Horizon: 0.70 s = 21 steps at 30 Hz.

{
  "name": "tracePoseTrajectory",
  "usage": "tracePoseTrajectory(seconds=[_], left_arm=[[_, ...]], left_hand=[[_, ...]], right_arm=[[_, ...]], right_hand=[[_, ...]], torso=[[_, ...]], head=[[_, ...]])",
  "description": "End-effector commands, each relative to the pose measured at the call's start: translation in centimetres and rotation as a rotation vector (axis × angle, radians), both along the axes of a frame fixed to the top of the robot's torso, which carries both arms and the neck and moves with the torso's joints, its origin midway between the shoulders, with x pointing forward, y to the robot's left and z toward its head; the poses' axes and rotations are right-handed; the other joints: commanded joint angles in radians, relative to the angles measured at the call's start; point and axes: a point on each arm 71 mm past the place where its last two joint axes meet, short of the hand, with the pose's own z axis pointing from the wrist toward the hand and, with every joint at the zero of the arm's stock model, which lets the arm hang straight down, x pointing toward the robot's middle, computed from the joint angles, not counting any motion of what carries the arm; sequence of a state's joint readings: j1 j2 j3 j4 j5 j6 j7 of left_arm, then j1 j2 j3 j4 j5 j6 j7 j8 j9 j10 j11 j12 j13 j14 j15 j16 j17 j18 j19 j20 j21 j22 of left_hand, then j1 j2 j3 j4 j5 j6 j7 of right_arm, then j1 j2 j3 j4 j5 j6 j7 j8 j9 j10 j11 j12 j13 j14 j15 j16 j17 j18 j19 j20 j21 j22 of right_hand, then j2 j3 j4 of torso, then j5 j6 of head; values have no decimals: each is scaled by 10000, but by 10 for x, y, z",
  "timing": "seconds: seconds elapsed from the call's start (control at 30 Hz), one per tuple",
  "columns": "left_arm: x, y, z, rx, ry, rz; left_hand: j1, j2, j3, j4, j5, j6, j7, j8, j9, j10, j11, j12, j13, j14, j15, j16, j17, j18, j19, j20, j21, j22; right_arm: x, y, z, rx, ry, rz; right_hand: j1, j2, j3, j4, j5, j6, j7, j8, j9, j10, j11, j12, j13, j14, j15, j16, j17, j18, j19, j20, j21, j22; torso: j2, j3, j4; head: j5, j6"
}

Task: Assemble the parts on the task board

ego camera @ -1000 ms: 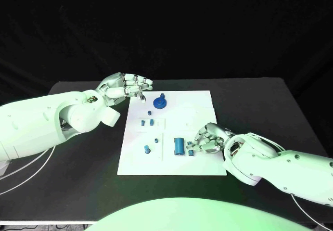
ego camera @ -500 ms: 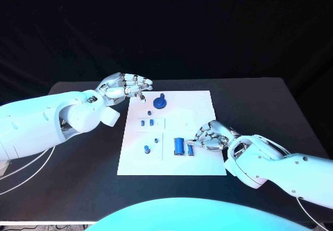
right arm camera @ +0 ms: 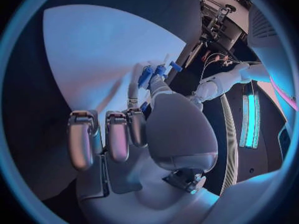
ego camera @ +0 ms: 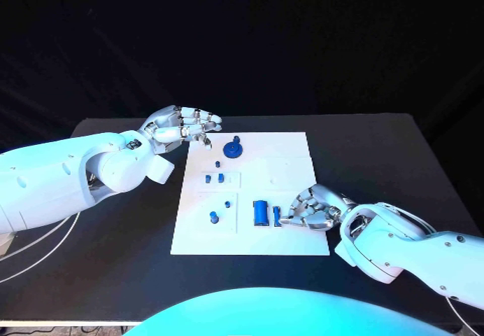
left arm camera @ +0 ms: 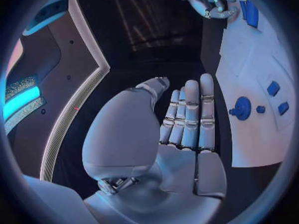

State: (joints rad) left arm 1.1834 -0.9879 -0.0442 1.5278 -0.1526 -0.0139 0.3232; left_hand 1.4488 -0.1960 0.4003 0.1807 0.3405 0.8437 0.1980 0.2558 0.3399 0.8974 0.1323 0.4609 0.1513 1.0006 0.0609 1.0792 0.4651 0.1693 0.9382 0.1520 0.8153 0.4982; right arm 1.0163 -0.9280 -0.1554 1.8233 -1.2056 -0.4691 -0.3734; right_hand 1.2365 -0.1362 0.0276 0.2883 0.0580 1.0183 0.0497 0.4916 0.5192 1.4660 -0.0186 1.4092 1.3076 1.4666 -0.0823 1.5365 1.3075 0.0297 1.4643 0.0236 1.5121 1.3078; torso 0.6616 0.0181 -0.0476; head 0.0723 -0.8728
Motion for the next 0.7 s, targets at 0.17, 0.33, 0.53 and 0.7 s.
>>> tracePoseTrajectory(seconds=[0.17,0.33,0.53,0.7], left_arm=[[-1,-2,1,-108,-15,-92],[-1,-1,1,-103,-13,-83],[-1,-2,1,-106,-11,-91],[-1,-2,1,-104,-4,-96]], left_hand=[[57,10,9,-12,-12,15,9,51,14,36,44,-29,-9,-25,11,-59,9,142,83,13,-44,-15],[60,14,9,-12,-12,15,9,51,13,36,43,-30,-12,-25,11,-59,10,142,85,12,-45,-16],[60,14,9,-12,-12,15,9,51,13,36,43,-30,-12,-25,11,-59,10,142,85,12,-45,-16],[60,14,9,-12,-12,15,9,51,13,36,43,-30,-12,-25,11,-59,10,142,85,12,-45,-16]], right_arm=[[-4,3,-3,-184,347,338],[-5,5,-4,-184,379,355],[-3,5,-7,-308,403,259],[1,5,-10,-469,416,132]], right_hand=[[97,-4,-60,1,10,-51,4,34,-7,353,-46,-25,1705,914,-47,16,2034,-186,970,-61,-27,2480],[118,28,-76,12,11,-47,6,35,-8,355,-46,-21,1708,916,-46,22,2046,-187,971,-61,-20,2482],[149,124,-106,23,12,-43,6,33,-14,355,-43,-24,1707,916,-45,22,2045,-186,970,-60,-24,2481],[198,208,-117,18,13,-41,5,30,-20,361,-44,-12,1715,918,-45,25,2051,-187,971,-59,-19,2482]], torso=[[7,6,15],[14,6,12],[4,2,11],[7,6,12]], head=[[-19,2],[-10,2],[-5,2],[1,2]])
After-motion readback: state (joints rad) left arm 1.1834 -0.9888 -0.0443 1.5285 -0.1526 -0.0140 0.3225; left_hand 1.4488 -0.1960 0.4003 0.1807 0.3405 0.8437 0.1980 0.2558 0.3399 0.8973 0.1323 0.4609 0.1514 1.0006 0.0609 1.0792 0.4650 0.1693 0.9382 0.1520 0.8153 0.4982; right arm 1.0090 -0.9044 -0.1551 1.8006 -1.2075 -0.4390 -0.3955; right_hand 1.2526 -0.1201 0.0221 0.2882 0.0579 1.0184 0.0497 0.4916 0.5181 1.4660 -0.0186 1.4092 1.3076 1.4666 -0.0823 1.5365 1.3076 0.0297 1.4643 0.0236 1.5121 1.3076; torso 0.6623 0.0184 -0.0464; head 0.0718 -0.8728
